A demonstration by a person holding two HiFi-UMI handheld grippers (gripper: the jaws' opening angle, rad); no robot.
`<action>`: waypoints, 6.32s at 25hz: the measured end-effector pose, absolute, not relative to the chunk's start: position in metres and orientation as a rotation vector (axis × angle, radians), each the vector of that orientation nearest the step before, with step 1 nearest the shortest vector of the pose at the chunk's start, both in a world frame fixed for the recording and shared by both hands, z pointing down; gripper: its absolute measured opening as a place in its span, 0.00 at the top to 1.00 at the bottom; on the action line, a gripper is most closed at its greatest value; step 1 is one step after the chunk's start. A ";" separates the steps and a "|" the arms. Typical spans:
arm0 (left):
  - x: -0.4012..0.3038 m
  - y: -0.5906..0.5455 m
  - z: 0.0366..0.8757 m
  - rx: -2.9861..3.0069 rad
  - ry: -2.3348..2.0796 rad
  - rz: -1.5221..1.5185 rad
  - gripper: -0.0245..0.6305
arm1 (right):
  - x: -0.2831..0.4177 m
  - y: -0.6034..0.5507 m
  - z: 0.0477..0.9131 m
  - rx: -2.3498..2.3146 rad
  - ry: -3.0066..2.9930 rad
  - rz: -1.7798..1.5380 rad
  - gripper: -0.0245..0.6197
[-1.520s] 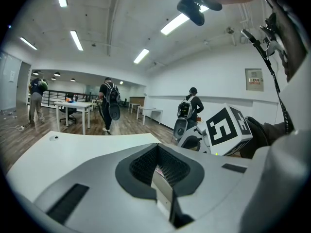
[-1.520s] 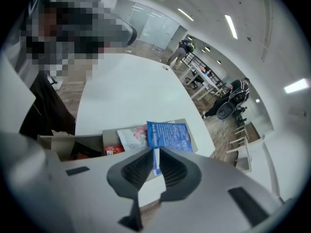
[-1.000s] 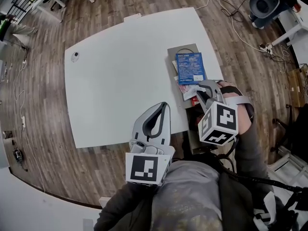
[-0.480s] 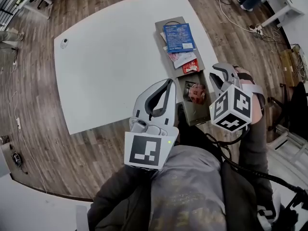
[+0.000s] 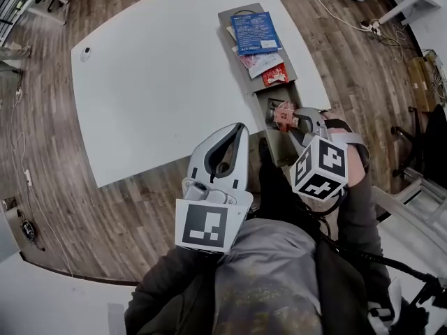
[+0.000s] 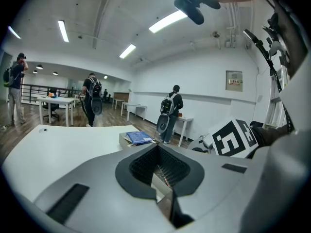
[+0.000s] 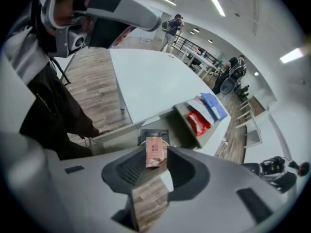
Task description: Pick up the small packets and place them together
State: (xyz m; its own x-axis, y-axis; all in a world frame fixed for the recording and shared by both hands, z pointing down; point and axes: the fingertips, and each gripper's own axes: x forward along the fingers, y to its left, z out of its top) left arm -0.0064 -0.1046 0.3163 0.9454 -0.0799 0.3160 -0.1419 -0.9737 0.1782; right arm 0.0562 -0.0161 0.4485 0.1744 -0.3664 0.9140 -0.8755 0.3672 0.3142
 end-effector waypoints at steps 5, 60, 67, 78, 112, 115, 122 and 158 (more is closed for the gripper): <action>-0.012 -0.110 0.331 2.864 -0.219 0.499 0.96 | 0.044 -0.025 0.477 1.135 -1.473 0.572 0.60; -0.041 -0.127 0.279 3.023 0.039 0.298 0.96 | 0.039 -0.056 0.389 1.512 -1.247 0.495 0.82; -0.042 -0.133 0.265 3.046 0.089 0.239 0.96 | 0.043 -0.064 0.365 1.570 -1.190 0.450 0.82; 0.012 -0.178 0.279 2.993 -0.069 0.308 0.96 | 0.116 -0.126 0.351 1.542 -1.241 0.353 0.82; 0.032 -0.207 0.312 2.898 -0.196 0.426 0.96 | 0.121 -0.151 0.400 1.361 -1.445 0.449 0.61; 0.026 -0.201 0.307 2.916 -0.172 0.415 0.96 | 0.115 -0.142 0.394 1.392 -1.437 0.453 0.61; -0.004 -0.178 0.293 2.971 -0.088 0.396 0.96 | 0.085 -0.119 0.374 1.557 -1.431 0.444 0.62; -0.008 -0.095 0.255 3.067 0.021 0.147 0.96 | -0.004 -0.082 0.250 2.286 -1.935 -0.063 0.95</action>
State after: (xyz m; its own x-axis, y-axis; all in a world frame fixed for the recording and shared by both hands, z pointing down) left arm -0.0077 -0.0951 0.2551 0.9953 0.0167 0.0949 0.0100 -0.9974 0.0715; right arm -0.0044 -0.0821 0.2498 0.1688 -0.9837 0.0622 -0.9776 -0.1590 0.1381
